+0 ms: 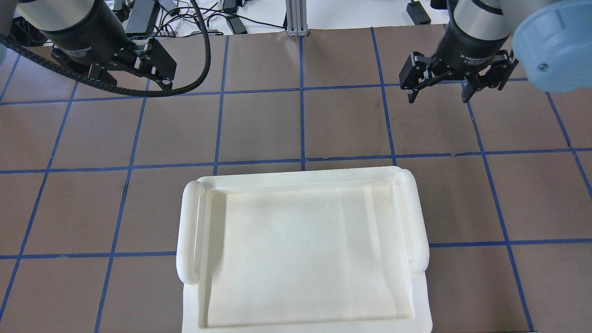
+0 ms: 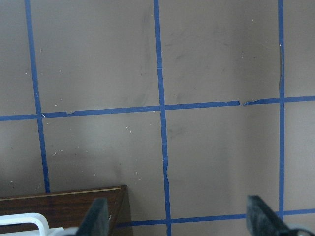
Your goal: Put scissors in drawer and close it
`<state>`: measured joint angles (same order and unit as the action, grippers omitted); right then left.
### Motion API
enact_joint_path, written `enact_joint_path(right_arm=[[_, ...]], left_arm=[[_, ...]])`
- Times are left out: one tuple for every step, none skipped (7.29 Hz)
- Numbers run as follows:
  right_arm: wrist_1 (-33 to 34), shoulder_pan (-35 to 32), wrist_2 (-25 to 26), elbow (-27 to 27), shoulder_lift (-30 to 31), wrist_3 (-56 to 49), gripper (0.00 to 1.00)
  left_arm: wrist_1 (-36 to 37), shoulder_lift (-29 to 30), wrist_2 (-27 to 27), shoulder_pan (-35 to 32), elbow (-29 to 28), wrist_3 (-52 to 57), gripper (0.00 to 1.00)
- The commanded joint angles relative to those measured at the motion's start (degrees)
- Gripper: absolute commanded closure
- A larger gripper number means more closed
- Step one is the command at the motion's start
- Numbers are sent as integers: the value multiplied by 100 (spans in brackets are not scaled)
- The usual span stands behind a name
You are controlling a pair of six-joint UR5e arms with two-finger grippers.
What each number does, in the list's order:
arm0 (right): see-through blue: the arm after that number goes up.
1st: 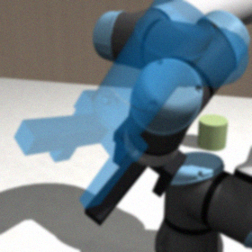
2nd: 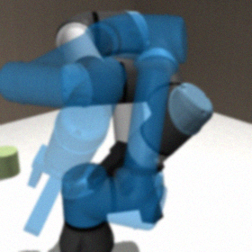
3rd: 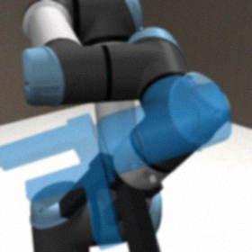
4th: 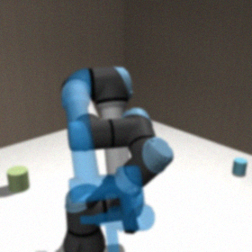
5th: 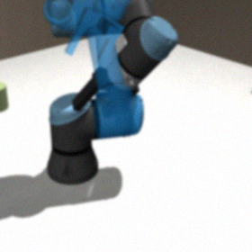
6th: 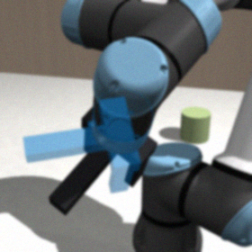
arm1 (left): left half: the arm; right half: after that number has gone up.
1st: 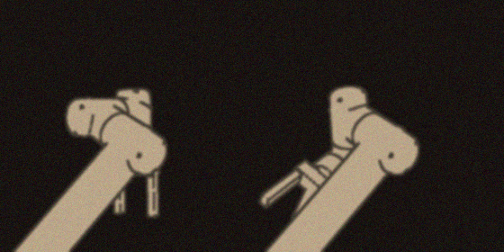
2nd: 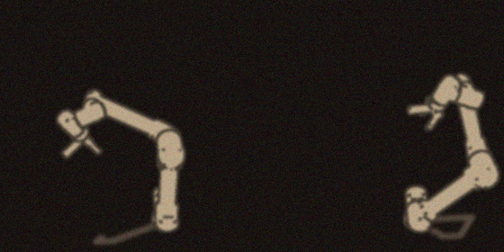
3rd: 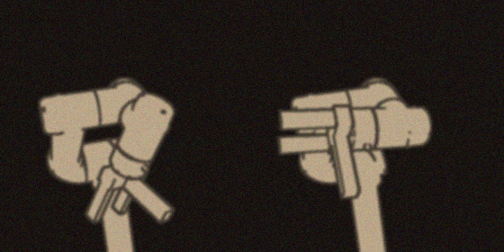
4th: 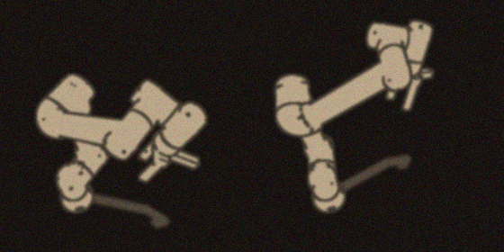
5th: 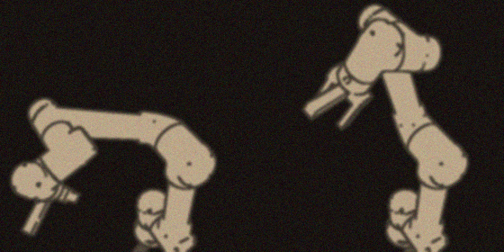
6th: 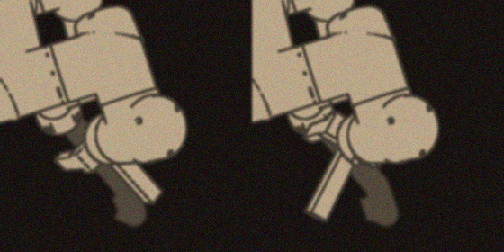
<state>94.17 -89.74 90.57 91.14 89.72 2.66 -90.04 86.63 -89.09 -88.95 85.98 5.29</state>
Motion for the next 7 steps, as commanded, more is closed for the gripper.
enact_joint_path(right_arm=[[-4, 0, 4, 0, 2, -3, 0], [-12, 0, 74, 9, 2, -11, 0], [-4, 0, 40, 9, 2, -11, 0], [-12, 0, 74, 9, 10, -20, 0], [-4, 0, 22, 9, 10, -29, 0], [-4, 0, 13, 9, 19, -20, 0], [-4, 0, 22, 9, -7, -37, 0]], left_arm=[[-75, -50, 93, 97, 6, -19, 0], [-66, -49, 93, 97, 6, -36, 0], [-84, -58, 84, 97, 6, -71, 0], [-93, -49, 41, 97, -11, -394, 0], [-110, -32, 14, 97, -37, -640, 0], [-293, -41, -177, 89, -81, -747, 0], [-295, -32, -432, 89, -90, -748, 0]])
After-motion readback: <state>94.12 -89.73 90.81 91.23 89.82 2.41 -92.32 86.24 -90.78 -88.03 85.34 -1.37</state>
